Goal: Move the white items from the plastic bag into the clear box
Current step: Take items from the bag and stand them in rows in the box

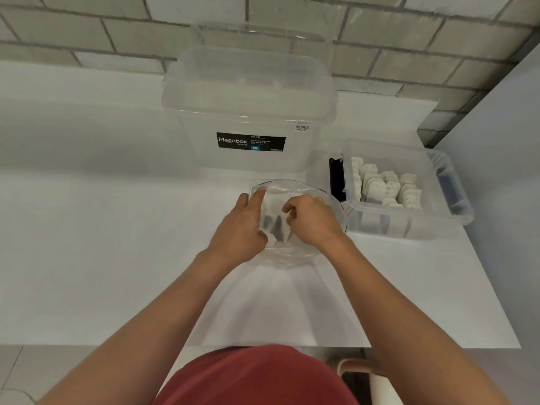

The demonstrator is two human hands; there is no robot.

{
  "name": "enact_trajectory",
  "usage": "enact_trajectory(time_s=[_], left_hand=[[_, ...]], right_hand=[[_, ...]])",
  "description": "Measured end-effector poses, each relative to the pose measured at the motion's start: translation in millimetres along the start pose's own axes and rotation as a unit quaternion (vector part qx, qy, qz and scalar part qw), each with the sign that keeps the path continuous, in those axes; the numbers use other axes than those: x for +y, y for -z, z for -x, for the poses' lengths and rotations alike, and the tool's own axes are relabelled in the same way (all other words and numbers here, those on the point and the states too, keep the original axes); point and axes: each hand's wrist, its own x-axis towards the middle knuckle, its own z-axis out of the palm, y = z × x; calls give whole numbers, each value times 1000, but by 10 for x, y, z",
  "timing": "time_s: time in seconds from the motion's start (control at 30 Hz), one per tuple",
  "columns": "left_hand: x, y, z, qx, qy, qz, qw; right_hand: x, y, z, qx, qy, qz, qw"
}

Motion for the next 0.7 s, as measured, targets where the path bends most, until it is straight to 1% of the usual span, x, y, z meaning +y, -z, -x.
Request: enact_trajectory(time_s=[0.1, 0.17, 0.2, 0.27, 0.33, 0.4, 0.53, 0.63, 0.7], left_hand=[[26, -15, -8, -6, -2, 0, 1000], [31, -19, -14, -7, -2, -1, 1000], [29, -20, -19, -7, -1, -1, 1000], [23, -13, -25, -4, 0, 4, 1000], [21, 2, -32, 2, -1, 9, 1000], [23, 14, -41, 4, -3, 15, 1000], [23, 36, -57, 6, 1, 14, 1000], [13, 30, -67, 7, 2, 17, 1000], [-1, 10, -81, 10, 4, 20, 1000]], right_hand=[[-24, 115, 73, 2, 22, 7, 1000], [-96, 172, 173, 4, 54, 27, 998], [-134, 196, 232, 23, 74, 46, 996], [-187, 248, 352, 103, 113, 66, 986], [-187, 326, 450, 159, 125, 18, 979], [-147, 420, 514, 169, 105, -42, 979], [-15, 640, 618, 176, 76, -115, 975], [142, 951, 749, 218, 58, -176, 958], [307, 1227, 808, 259, 34, -196, 945]])
